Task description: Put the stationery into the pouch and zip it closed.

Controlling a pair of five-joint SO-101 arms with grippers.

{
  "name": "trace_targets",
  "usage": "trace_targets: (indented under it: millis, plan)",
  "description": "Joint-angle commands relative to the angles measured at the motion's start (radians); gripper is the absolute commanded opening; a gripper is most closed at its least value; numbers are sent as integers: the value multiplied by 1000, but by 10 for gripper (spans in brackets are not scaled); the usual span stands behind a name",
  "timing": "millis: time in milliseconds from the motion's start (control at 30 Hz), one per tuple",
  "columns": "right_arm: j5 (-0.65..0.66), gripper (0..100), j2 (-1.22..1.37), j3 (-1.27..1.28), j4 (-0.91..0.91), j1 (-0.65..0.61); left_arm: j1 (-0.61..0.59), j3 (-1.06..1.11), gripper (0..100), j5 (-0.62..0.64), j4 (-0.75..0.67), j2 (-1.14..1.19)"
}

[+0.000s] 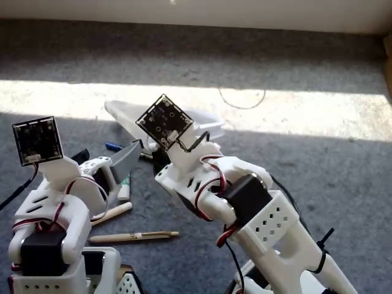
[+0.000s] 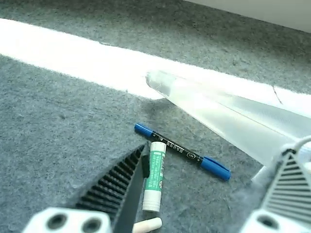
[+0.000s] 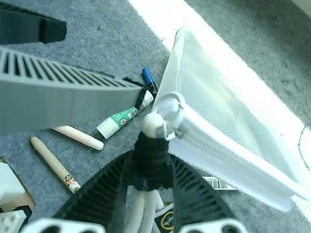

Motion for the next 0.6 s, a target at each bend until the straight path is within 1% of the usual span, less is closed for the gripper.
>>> trace_targets:
  millis: [0, 167, 300, 400, 500, 567]
  plan:
    - [-44, 5, -45, -99, 5, -10, 79, 5, 377, 6, -6, -1]
    - [-58, 5, -38, -105, -1, -10, 96, 8, 377, 3, 0, -1]
    - [-123, 5, -38, -110, -12, -12, 96, 13, 377, -34, -2, -1]
    - [-124, 5, -38, -105, -7, -74, 96, 33, 376, -32, -8, 1]
    - [-123, 5, -45, -102, -5, -133, 90, 101, 375, -32, -69, 1]
    - [-123, 5, -45, -105, 21, -143, 77, 147, 374, -35, -121, 1]
